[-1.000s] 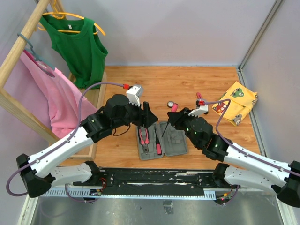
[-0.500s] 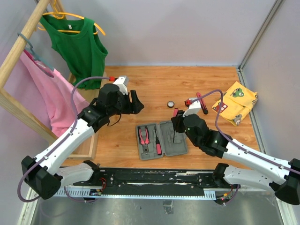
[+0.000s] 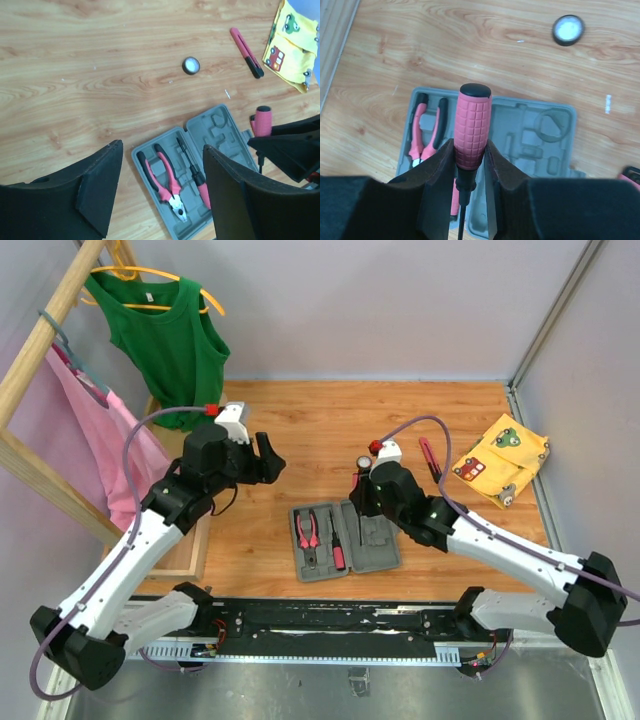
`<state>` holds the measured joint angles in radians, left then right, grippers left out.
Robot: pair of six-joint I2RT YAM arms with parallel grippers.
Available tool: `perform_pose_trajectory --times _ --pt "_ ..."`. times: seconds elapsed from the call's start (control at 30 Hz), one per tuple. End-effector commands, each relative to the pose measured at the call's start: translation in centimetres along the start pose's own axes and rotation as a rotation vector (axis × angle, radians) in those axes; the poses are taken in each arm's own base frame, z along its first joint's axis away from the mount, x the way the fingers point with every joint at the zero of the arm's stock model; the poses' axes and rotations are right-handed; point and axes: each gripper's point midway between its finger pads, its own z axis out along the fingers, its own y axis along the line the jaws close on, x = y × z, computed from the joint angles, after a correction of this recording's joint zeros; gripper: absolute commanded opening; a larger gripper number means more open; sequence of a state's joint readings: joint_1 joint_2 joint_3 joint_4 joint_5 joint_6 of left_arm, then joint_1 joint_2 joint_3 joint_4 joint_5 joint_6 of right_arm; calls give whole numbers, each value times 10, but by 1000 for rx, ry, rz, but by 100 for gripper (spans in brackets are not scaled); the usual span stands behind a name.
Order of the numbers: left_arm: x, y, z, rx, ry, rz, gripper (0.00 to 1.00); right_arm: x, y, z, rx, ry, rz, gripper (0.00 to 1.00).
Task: Sort the tools into containers
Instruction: Place the screwdriver in the storage box.
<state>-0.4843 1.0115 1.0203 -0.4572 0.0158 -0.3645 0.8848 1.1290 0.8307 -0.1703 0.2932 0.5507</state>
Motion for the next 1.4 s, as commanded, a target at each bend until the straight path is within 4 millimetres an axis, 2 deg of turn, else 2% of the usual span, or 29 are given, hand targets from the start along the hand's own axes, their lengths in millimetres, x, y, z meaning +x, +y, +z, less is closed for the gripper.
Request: perform_pose_trajectory --times 0.0,0.37,0.63,0.8,1.0,1.37 --pt "-13 14 -18 -53 -81 54 70 -18 28 12 -101 12 66 8" --pt "-5 33 -15 -109 -104 37 71 -11 52 51 -129 109 76 8" --pt "-7 55 -18 -226 -127 29 72 12 57 69 -122 203 93 7" --pt "1 74 -20 -323 -120 24 71 36 58 76 -122 289 103 7" --pt "4 76 -18 -331 -109 27 71 63 60 83 -129 364 115 7" --pt "6 75 -14 -322 -97 31 71 95 60 83 -93 428 106 8"
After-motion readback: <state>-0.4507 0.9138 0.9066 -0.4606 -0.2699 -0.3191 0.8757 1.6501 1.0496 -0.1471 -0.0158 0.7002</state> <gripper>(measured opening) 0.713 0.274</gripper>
